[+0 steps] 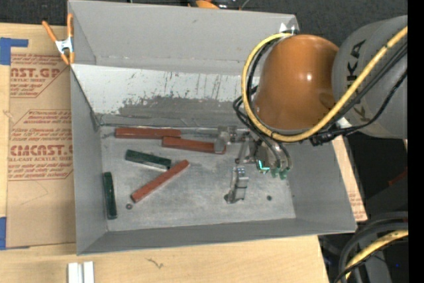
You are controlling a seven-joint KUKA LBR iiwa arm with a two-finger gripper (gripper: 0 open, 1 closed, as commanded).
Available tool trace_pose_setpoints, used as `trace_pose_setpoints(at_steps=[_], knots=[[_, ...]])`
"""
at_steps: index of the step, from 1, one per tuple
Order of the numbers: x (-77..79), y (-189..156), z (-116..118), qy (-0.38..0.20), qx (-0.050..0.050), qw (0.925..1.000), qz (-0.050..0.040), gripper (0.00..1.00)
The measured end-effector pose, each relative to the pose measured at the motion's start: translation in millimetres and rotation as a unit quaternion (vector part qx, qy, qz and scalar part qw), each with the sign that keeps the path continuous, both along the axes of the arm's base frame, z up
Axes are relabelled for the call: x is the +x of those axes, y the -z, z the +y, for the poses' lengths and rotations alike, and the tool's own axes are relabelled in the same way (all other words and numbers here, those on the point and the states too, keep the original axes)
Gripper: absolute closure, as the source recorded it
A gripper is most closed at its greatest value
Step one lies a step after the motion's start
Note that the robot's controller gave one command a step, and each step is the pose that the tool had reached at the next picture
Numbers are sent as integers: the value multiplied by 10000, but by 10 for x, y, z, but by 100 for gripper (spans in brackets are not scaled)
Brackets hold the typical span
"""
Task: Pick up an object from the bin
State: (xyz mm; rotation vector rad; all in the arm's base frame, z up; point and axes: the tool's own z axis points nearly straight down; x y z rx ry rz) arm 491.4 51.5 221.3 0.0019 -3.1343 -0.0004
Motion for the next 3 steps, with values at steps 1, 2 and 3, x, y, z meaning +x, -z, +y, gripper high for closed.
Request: trace_pose_setpoints(at_steps=[1,2,3], knots=[[794,1376,670,1641,-2,9864,-32,0],[803,1348,665,1641,1,9864,-47,100],[800,1352,664,1640,0,9864,-42,0]])
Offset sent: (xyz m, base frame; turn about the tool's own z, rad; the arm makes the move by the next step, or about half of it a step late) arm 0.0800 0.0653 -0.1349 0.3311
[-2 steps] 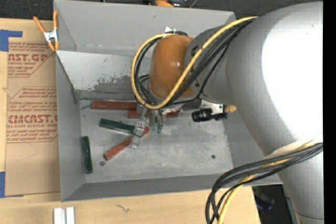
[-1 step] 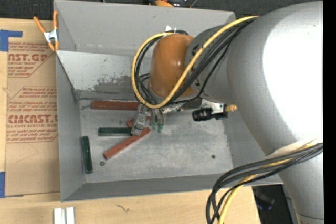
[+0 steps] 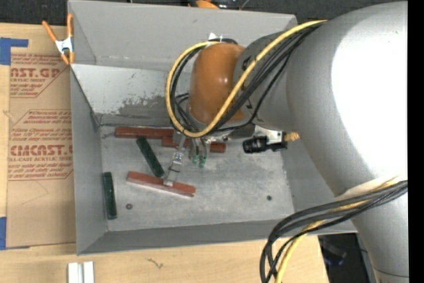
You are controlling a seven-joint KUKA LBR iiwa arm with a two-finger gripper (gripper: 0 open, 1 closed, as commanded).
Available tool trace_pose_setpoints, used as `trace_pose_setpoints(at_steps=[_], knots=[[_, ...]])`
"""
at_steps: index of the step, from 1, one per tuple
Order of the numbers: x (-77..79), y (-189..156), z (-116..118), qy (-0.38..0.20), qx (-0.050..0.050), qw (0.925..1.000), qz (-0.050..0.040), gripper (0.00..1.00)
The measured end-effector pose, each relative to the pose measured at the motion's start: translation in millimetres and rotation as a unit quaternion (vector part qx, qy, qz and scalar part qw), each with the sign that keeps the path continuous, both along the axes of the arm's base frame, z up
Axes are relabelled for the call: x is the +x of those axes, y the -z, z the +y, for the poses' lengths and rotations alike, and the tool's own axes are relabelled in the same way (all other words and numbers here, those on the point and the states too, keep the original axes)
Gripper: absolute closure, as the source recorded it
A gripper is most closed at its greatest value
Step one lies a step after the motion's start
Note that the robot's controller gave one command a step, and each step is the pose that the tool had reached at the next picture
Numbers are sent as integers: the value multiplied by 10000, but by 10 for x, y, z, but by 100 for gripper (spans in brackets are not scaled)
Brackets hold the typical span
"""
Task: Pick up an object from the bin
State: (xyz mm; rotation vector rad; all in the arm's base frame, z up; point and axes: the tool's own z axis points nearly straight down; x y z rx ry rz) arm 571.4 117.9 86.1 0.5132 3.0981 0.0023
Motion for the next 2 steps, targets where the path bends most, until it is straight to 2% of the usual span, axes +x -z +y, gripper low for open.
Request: trace_pose_setpoints(at_steps=[1,2], knots=[[180,-173,318,-2512,-5,9679,-16,0],[-178,91,1092,-4540,9,8910,3,0]])
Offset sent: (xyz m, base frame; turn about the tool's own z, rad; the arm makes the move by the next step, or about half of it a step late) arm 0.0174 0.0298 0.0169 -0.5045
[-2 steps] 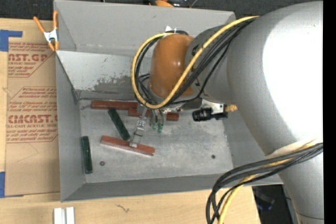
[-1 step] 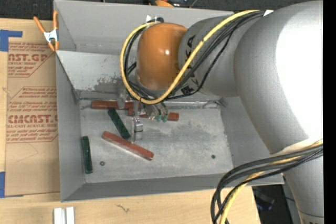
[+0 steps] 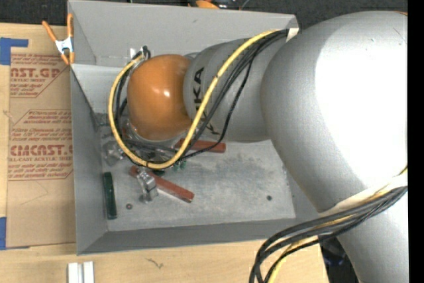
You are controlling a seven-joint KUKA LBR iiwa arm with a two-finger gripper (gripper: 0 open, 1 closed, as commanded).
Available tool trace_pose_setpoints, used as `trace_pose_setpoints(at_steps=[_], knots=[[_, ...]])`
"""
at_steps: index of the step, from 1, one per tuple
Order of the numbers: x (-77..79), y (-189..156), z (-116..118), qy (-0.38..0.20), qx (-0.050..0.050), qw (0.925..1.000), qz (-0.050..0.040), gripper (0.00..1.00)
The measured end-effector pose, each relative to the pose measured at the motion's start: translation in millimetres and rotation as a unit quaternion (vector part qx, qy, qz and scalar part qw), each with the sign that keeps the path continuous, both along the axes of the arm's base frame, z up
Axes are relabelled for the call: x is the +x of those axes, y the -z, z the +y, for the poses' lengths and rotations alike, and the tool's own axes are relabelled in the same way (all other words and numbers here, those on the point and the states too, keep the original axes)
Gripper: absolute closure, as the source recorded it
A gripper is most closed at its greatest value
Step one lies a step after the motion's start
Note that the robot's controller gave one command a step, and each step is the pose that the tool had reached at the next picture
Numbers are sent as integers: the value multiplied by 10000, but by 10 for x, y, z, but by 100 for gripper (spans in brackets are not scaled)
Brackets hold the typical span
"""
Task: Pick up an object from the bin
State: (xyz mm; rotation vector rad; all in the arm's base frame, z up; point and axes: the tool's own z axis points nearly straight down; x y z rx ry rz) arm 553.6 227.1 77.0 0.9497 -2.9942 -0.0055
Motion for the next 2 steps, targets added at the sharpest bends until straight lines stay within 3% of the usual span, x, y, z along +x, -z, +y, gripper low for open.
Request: trace_pose_setpoints(at_steps=[1,2], knots=[[-75,13,-989,-293,-30,9996,-3,0],[-76,6,-939,-316,-8,9995,-9,100]])
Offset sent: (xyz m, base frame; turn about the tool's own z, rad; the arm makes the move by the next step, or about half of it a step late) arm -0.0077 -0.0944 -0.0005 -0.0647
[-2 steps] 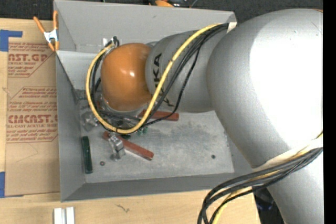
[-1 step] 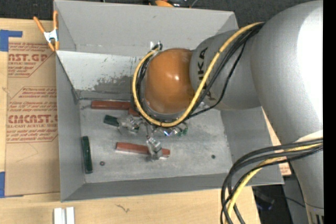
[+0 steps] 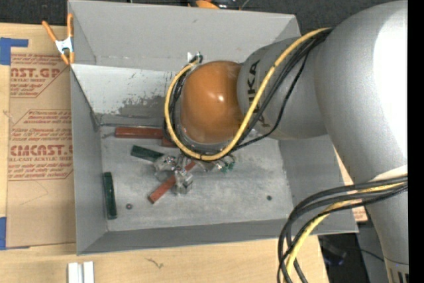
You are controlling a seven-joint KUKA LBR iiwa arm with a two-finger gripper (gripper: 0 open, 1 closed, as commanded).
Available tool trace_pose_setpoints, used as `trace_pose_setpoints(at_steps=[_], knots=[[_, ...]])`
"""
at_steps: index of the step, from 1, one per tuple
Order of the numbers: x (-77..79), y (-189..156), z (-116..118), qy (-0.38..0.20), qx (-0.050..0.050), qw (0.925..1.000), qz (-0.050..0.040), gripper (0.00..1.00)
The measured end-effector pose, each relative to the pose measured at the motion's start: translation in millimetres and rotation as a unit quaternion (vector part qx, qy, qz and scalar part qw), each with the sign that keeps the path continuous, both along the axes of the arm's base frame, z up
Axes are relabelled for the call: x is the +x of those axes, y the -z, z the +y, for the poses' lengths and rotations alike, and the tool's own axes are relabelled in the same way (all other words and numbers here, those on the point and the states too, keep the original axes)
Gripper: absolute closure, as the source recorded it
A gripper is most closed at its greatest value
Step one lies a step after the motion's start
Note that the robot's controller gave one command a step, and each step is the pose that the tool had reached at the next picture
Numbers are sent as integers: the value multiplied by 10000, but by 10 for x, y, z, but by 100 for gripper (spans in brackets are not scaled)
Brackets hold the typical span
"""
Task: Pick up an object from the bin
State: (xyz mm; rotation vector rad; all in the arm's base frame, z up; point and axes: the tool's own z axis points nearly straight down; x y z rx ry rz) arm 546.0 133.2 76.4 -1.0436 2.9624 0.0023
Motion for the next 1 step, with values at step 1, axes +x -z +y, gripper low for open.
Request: trace_pose_setpoints(at_steps=[1], knots=[[264,-1648,130,-71,10,10000,-58,100]])
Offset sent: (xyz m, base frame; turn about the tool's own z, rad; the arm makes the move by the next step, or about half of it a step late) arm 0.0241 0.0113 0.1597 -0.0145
